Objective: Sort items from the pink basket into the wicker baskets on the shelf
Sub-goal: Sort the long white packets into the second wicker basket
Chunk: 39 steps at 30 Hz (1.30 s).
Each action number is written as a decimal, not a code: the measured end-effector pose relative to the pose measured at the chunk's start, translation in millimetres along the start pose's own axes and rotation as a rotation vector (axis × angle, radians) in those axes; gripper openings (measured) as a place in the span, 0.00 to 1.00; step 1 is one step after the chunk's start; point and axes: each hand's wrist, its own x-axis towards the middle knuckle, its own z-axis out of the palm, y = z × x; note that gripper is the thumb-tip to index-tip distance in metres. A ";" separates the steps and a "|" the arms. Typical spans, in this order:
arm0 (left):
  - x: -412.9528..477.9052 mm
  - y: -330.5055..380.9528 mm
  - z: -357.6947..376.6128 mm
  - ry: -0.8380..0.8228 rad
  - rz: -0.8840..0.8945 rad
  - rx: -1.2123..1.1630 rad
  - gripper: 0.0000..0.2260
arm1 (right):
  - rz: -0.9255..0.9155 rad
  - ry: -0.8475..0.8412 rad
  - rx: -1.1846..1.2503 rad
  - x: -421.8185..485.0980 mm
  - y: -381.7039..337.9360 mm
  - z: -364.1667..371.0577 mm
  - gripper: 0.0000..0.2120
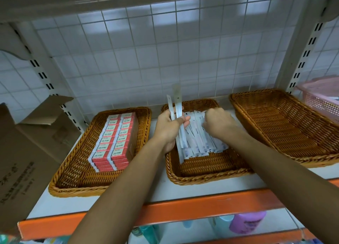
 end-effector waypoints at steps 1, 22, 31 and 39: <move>-0.3 0.3 -0.1 -0.003 -0.001 -0.023 0.09 | -0.008 0.001 0.150 -0.1 -2.0 -1.5 0.09; -2.2 3.3 3.7 -0.085 0.051 0.211 0.21 | 0.122 -0.111 0.315 -9.5 9.0 -8.9 0.06; -1.8 2.0 4.8 -0.017 0.086 0.265 0.14 | -0.011 -0.059 -0.077 -23.8 4.2 0.8 0.02; 14.5 0.3 6.1 0.036 0.218 0.896 0.15 | -0.329 -0.135 0.070 -22.9 8.2 2.3 0.24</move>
